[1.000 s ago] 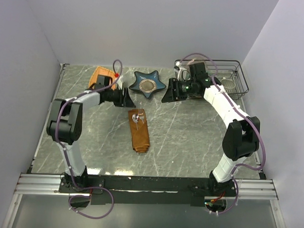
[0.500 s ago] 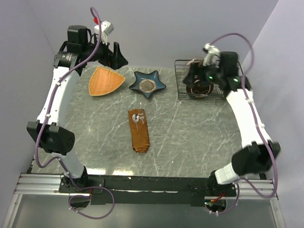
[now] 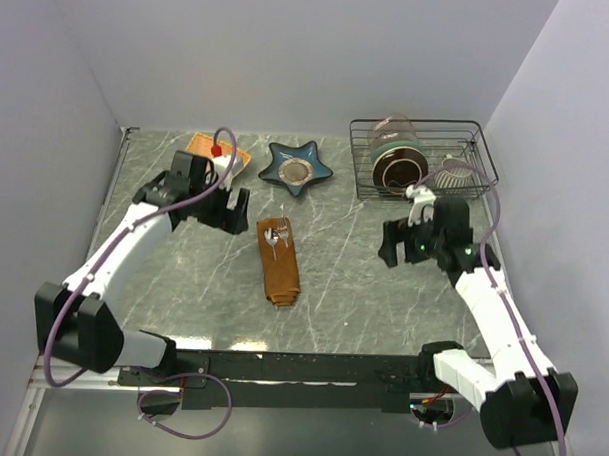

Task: Fold the napkin into a case and place the utensils inside
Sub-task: Reset both arms

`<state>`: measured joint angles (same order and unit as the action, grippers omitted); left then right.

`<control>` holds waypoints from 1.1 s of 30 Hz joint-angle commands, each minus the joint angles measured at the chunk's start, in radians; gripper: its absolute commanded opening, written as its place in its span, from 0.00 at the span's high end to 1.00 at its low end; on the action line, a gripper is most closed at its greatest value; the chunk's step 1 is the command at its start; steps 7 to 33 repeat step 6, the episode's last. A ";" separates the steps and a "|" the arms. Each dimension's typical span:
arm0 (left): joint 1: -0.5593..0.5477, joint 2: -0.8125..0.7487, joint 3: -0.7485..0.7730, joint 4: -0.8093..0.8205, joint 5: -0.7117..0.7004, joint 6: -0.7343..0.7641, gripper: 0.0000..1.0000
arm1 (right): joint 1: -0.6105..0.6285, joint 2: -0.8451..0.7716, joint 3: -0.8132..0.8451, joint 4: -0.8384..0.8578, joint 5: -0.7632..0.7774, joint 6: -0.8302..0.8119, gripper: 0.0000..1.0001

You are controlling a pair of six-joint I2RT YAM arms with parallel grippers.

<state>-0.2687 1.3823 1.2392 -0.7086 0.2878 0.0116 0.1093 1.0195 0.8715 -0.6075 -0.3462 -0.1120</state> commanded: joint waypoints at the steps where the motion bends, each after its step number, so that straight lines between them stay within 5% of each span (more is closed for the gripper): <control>1: -0.010 -0.133 -0.136 0.116 -0.122 -0.045 0.01 | 0.093 -0.130 -0.084 0.097 0.110 -0.061 0.00; 33: -0.009 -0.198 -0.216 0.184 -0.188 -0.067 0.01 | 0.115 -0.170 -0.089 0.120 0.134 -0.081 0.00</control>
